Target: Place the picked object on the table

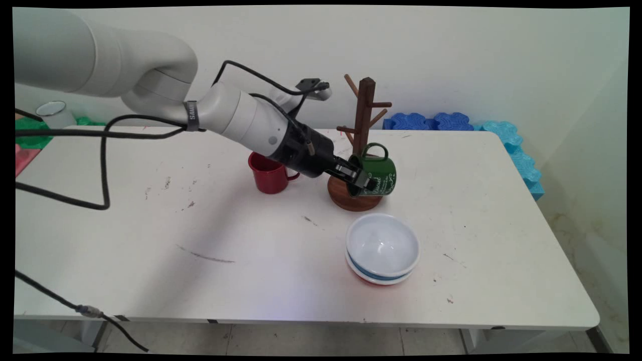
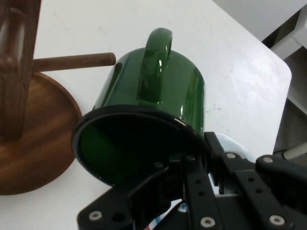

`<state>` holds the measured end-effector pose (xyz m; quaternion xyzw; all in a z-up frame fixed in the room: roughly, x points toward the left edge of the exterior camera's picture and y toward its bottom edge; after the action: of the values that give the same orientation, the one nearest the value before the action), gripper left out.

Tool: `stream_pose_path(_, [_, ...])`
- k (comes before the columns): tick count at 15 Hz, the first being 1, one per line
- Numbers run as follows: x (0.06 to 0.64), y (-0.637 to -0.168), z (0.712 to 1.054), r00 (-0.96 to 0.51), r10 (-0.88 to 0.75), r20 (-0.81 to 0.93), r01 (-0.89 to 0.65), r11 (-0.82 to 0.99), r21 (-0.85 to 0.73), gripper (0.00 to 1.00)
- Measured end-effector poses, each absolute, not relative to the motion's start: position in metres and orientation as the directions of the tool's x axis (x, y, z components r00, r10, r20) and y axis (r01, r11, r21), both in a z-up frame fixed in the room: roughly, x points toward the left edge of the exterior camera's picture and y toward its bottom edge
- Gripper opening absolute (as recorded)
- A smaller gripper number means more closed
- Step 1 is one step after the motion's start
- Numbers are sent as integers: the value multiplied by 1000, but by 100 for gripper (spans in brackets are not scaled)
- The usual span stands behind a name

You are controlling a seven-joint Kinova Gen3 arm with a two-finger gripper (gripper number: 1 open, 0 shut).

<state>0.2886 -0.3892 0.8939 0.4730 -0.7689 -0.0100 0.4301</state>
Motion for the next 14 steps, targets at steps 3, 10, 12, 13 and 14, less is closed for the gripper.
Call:
stream_pose_path(3, [295,-386,900,-201,-725,659,-716,568,406,0])
stream_pose_path(10, [313,-379,914,-249,-700,669,-713,600,362,0])
stream_pose_path(12, [320,-376,919,-271,-689,673,-712,614,342,0])
stream_pose_path(13, [324,-374,923,-284,-681,675,-710,622,329,0])
stream_pose_path(14, [328,-373,925,-297,-674,676,-710,629,316,0])
